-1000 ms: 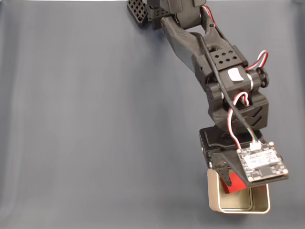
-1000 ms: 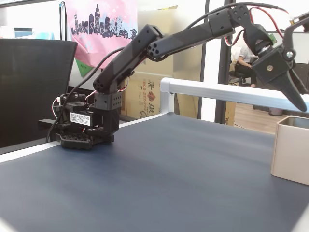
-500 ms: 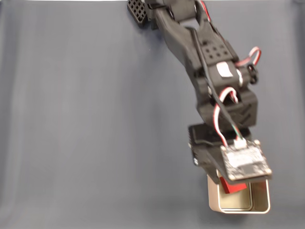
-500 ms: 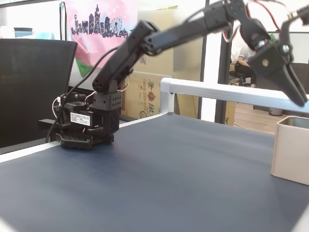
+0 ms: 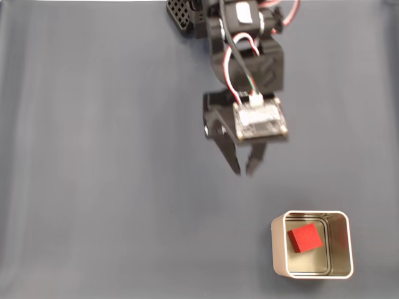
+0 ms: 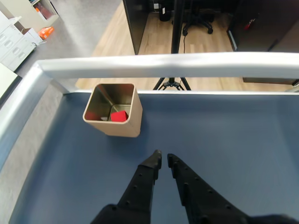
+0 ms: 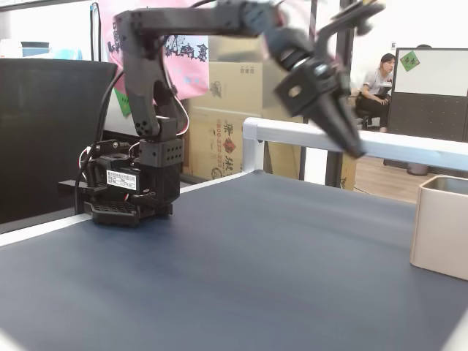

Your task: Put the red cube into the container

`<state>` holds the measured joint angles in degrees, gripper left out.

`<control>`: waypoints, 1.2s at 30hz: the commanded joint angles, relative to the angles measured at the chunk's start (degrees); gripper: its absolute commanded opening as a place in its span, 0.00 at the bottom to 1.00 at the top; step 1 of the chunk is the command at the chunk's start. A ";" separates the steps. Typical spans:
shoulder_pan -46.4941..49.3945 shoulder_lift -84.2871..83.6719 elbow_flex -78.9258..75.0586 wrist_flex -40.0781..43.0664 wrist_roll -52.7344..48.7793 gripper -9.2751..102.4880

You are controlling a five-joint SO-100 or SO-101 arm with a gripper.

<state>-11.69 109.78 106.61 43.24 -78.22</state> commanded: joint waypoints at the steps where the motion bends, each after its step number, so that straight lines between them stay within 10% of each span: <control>1: 0.70 9.84 11.51 -4.04 -0.79 0.09; 19: 6.59 61.17 64.60 -5.89 -3.87 0.09; 36: 7.56 78.31 70.66 24.96 -2.72 0.09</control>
<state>-3.43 183.69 176.66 63.81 -80.51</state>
